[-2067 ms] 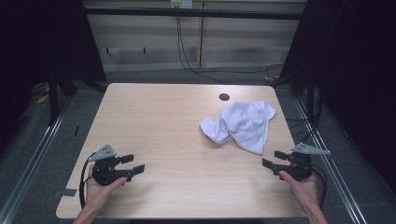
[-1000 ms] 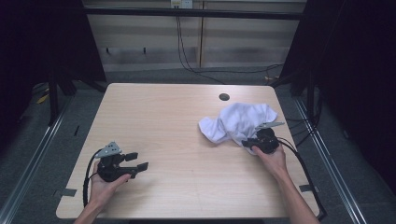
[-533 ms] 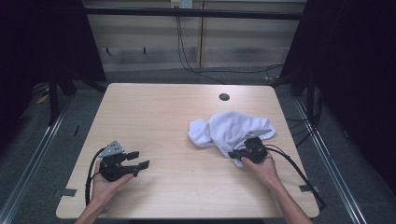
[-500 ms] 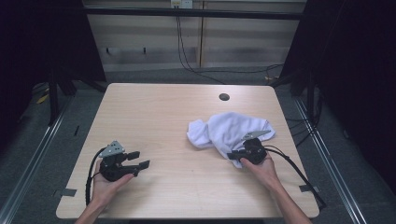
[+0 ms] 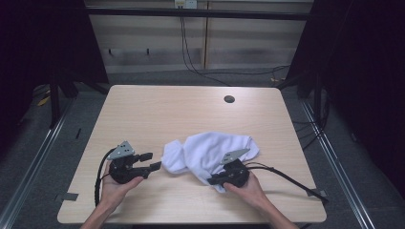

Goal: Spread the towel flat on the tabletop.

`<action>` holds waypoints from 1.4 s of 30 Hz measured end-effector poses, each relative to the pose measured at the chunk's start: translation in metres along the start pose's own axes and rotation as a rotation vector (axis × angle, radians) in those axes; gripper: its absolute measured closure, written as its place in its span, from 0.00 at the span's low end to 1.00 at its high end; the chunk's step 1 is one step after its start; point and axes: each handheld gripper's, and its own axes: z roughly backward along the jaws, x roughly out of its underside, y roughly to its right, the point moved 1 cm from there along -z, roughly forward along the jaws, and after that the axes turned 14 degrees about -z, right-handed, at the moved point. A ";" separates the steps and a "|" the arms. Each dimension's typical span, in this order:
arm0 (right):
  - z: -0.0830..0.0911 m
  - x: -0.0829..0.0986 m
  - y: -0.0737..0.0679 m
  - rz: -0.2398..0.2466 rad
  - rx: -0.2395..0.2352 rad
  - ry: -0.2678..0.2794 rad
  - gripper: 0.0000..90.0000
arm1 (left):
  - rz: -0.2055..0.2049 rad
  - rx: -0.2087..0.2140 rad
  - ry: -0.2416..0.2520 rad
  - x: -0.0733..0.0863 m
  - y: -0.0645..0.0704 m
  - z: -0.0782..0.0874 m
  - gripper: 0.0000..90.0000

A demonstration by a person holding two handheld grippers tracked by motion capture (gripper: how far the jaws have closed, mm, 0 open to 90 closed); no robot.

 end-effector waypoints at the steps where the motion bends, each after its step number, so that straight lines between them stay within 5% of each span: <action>1: -0.004 -0.001 -0.006 0.009 -0.015 -0.008 0.92 | 0.000 -0.003 0.004 -0.001 0.000 0.001 0.49; 5: -0.010 0.000 -0.019 0.037 -0.043 -0.027 0.90 | -0.010 0.022 -0.001 -0.005 0.001 0.000 0.47; 8: -0.005 0.000 -0.021 0.053 -0.035 -0.040 0.78 | -0.024 0.030 0.001 -0.016 0.002 -0.008 0.47; 10: 0.006 -0.002 -0.018 0.028 -0.042 -0.005 0.68 | -0.045 0.034 0.004 -0.026 0.004 -0.016 0.46; 14: 0.029 -0.004 -0.013 0.020 -0.019 0.062 0.63 | -0.059 0.060 0.008 -0.040 0.007 -0.028 0.45; 15: 0.050 -0.004 -0.003 -0.013 0.000 0.122 0.61 | -0.074 0.072 0.003 -0.048 0.011 -0.036 0.45; 17: 0.056 -0.004 0.001 -0.020 0.015 0.138 0.62 | -0.075 0.090 0.003 -0.052 0.013 -0.042 0.46; 20: 0.077 0.003 0.031 -0.086 0.113 0.195 0.68 | -0.102 0.151 -0.040 -0.053 0.023 -0.065 0.52; 21: 0.077 0.006 0.039 -0.107 0.116 0.195 0.69 | -0.102 0.151 -0.040 -0.053 0.023 -0.065 0.53; 22: 0.075 0.008 0.045 -0.115 0.136 0.185 0.68 | -0.157 0.098 -0.142 -0.039 0.028 -0.082 0.52; 24: 0.071 0.012 0.054 -0.126 0.159 0.163 0.63 | -0.156 0.092 -0.163 -0.022 0.027 -0.089 0.50; 28: 0.064 0.013 0.057 -0.126 0.168 0.158 0.57 | -0.144 0.115 -0.182 -0.019 0.026 -0.083 0.59; 29: 0.060 0.010 0.058 -0.127 0.162 0.168 0.56 | -0.151 0.166 -0.215 -0.013 0.030 -0.080 0.69; 33: 0.055 0.003 0.056 -0.123 0.146 0.192 0.57 | -0.124 0.220 -0.226 -0.006 0.035 -0.063 0.76; 37: 0.043 0.000 0.049 -0.082 0.123 0.166 0.63 | -0.080 0.241 -0.170 -0.006 0.036 -0.048 0.68; 42: 0.028 0.004 0.041 -0.039 0.113 0.099 0.63 | -0.112 0.232 -0.080 -0.031 0.036 -0.050 0.62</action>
